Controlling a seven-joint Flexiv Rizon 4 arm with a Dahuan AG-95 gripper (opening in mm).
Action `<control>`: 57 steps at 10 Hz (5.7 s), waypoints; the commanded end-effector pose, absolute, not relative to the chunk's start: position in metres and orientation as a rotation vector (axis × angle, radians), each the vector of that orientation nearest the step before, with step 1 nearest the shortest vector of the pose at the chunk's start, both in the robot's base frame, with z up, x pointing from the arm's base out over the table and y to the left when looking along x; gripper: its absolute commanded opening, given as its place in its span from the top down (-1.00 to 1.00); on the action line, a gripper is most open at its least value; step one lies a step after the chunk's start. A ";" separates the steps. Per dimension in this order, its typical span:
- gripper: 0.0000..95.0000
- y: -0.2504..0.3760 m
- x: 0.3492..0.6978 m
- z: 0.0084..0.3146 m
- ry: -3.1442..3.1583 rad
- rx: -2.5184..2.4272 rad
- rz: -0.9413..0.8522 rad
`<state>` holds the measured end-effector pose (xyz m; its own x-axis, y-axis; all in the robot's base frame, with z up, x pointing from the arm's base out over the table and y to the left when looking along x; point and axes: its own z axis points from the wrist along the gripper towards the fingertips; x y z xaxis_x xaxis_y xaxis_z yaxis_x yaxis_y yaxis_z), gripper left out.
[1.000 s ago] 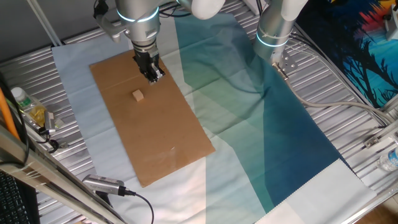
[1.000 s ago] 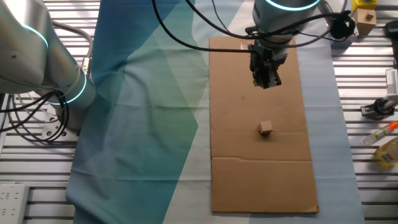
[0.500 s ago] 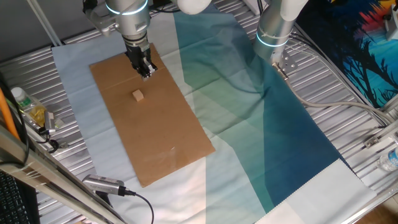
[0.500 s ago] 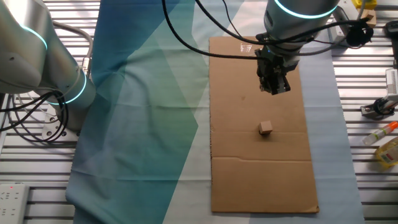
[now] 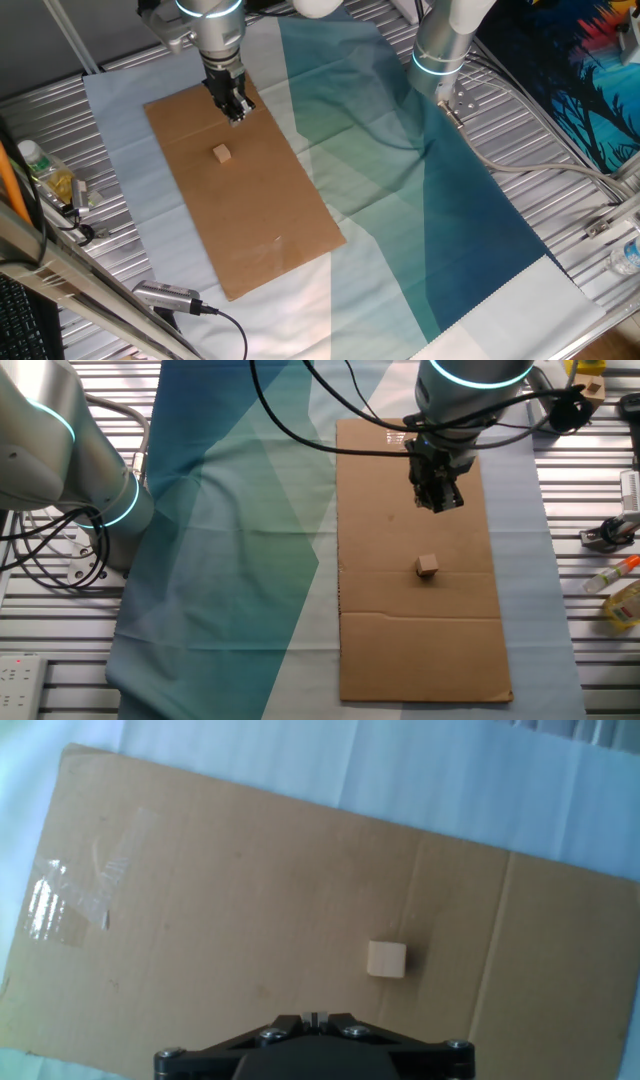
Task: Hold a small block with the gripper and sweep it from left to right on the table
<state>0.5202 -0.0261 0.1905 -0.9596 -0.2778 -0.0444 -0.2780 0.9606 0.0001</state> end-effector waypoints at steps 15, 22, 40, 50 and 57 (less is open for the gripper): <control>1.00 -0.028 0.517 0.196 3.114 -0.415 0.020; 1.00 -0.028 0.517 0.196 3.151 -0.432 0.019; 0.60 -0.066 0.539 0.123 3.110 -0.456 0.095; 0.60 -0.068 0.544 0.103 3.082 -0.288 0.019; 0.20 -0.069 0.545 0.098 3.072 -0.290 0.025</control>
